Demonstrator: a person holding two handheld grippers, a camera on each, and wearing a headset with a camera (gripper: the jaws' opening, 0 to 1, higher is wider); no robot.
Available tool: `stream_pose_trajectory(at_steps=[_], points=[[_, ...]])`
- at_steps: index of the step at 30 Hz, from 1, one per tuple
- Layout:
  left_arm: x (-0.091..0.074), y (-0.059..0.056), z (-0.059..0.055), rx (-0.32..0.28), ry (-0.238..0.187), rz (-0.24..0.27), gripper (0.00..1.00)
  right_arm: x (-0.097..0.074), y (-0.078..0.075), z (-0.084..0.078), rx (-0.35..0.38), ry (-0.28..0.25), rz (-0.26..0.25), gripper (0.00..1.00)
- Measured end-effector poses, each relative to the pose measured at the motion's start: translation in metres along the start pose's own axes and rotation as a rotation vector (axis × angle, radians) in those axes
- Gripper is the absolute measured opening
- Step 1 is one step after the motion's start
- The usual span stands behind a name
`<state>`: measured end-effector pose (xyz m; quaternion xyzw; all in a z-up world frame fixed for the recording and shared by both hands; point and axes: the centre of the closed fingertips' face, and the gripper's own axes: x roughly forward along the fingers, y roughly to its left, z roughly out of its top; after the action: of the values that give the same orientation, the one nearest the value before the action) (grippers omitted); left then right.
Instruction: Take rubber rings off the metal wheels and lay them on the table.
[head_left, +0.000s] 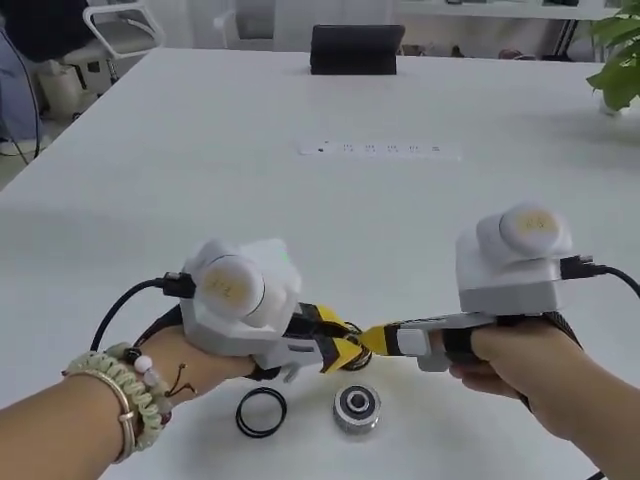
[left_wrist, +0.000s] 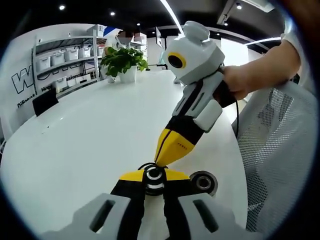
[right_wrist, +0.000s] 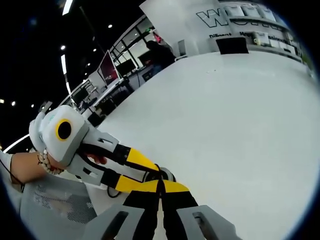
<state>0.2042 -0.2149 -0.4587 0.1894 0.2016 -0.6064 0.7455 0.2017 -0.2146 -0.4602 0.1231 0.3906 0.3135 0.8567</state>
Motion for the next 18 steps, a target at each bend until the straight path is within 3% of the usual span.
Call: stream_pose_trajectory(at_steps=[9,12,18], points=[[-0.006,-0.002,0.008,0.021,-0.001,-0.022,0.11,-0.002,0.001,0.003,0.007,-0.013,-0.001,0.00],[-0.007,-0.002,0.006,0.027,0.022,-0.034,0.11,-0.003,0.000,0.004,0.006,-0.017,-0.003,0.00],[-0.016,-0.004,0.016,0.029,0.004,-0.052,0.18,-0.005,-0.002,0.006,0.005,-0.023,-0.010,0.00]])
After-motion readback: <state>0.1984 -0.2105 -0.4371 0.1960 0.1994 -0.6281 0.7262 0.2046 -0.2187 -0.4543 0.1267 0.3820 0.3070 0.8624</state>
